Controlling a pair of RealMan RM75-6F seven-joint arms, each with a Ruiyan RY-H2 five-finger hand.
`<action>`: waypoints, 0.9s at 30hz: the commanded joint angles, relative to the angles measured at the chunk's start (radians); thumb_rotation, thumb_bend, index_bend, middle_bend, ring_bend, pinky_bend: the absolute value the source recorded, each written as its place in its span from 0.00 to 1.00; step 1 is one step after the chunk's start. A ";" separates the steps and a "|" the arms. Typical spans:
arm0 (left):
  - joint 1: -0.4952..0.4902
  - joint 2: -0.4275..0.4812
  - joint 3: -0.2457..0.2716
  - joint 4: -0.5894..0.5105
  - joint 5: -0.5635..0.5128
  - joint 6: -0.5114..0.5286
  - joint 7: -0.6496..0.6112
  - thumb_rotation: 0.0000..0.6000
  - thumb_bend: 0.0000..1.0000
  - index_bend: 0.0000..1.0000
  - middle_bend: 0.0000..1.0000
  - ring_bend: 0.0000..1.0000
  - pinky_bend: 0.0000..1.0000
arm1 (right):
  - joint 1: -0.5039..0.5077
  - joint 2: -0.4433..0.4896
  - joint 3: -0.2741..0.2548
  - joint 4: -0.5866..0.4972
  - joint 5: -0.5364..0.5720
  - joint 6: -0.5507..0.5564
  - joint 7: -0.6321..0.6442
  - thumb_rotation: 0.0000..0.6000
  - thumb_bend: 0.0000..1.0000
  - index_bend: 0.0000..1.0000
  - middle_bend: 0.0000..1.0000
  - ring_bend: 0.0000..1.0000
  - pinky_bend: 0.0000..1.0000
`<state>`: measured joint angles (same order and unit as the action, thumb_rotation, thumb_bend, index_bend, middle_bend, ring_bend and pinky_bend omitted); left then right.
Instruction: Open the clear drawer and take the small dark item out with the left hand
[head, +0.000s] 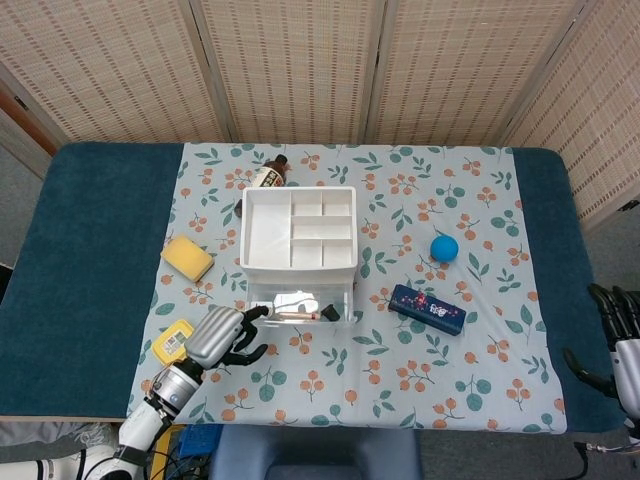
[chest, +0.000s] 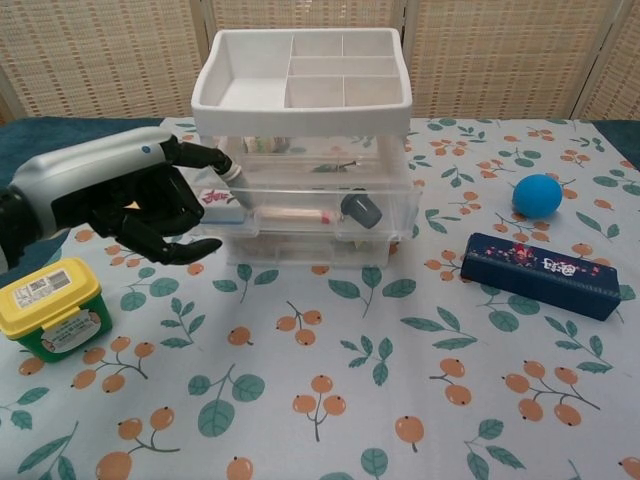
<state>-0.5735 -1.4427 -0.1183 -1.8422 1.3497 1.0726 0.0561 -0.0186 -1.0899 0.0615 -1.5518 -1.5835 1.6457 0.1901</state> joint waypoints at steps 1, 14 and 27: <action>0.002 0.006 0.005 -0.008 0.003 0.003 0.003 1.00 0.35 0.37 0.90 1.00 1.00 | -0.001 0.001 0.000 0.001 -0.001 0.002 0.000 1.00 0.30 0.00 0.08 0.00 0.01; 0.011 0.016 0.029 -0.036 0.017 0.008 0.007 1.00 0.35 0.37 0.90 1.00 1.00 | -0.007 0.000 -0.001 0.004 0.000 0.008 0.003 1.00 0.30 0.00 0.08 0.00 0.01; 0.015 0.036 0.043 -0.064 0.032 0.011 0.016 1.00 0.35 0.26 0.90 1.00 1.00 | -0.006 -0.001 0.001 0.008 0.001 0.007 0.008 1.00 0.30 0.00 0.08 0.00 0.01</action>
<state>-0.5589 -1.4074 -0.0753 -1.9060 1.3814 1.0834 0.0717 -0.0244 -1.0907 0.0629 -1.5440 -1.5830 1.6530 0.1980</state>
